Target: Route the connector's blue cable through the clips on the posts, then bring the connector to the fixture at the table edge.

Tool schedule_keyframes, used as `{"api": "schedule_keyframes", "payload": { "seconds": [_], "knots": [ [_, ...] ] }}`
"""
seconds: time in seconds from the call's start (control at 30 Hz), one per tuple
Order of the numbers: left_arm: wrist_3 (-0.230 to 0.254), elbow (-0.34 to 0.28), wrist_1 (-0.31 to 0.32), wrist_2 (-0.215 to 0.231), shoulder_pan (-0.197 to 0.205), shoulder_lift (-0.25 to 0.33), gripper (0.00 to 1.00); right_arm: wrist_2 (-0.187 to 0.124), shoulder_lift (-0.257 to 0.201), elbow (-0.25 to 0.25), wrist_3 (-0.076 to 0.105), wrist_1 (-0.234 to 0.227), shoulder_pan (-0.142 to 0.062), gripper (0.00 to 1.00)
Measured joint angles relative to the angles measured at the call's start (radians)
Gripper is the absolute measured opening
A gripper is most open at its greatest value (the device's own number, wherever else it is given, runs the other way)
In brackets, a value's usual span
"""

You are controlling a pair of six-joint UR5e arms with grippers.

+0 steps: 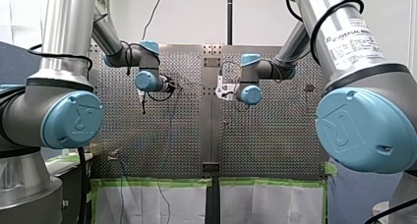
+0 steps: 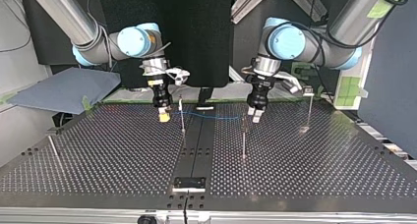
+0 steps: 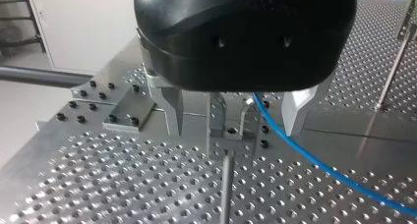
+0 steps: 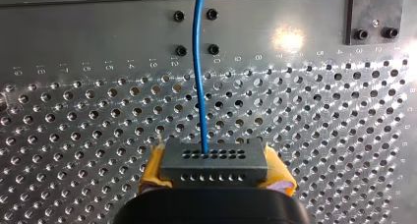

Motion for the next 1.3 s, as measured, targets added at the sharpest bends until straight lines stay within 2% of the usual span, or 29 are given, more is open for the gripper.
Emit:
{"api": "schedule_keyframes", "payload": {
  "seconds": [0.33,1.3],
  "knots": [
    [-0.023,-0.019,0.028,0.002,-0.005,0.024,1.00,0.000,0.000,0.000,-0.001,-0.001,0.001,0.00],
    [-0.029,-0.047,0.029,-0.005,-0.013,0.024,1.00,0.000,0.000,0.000,0.000,0.008,0.003,0.00]
  ]
}}
